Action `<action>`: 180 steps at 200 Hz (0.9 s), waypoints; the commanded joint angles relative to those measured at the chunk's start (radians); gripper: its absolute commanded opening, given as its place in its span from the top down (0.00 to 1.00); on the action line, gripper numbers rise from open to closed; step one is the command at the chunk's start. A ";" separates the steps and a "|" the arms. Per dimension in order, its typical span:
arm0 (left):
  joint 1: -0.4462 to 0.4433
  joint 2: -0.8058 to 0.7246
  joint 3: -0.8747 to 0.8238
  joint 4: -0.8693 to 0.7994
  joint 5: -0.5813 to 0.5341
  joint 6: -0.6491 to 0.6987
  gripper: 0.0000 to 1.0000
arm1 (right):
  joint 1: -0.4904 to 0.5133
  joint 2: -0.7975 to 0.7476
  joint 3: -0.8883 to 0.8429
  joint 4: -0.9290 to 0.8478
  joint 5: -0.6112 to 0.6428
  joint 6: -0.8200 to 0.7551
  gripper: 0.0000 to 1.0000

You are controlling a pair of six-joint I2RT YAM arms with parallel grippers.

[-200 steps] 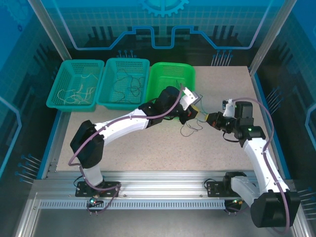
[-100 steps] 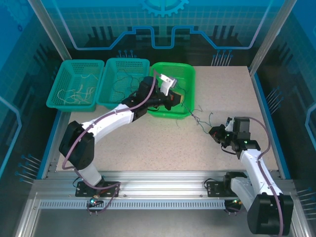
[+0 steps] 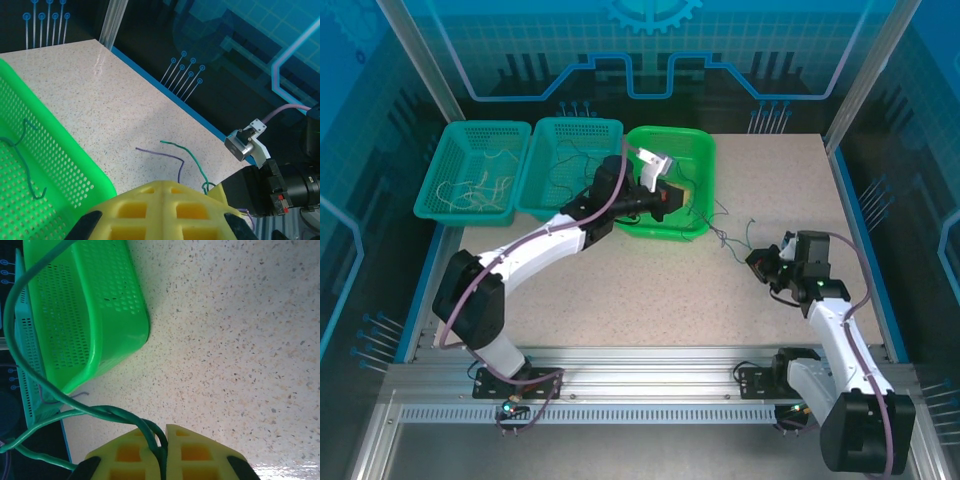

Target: Untangle the cables

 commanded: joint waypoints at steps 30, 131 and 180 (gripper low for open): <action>0.180 -0.181 -0.059 0.066 -0.154 -0.068 1.00 | -0.248 -0.002 0.010 -0.112 -0.074 0.039 1.00; 0.051 -0.140 -0.078 0.266 0.184 0.149 0.61 | 0.001 -0.099 0.255 -0.191 0.046 -0.169 1.00; -0.067 -0.122 -0.076 0.214 0.225 0.437 0.24 | 0.163 -0.027 0.447 -0.316 0.189 -0.273 1.00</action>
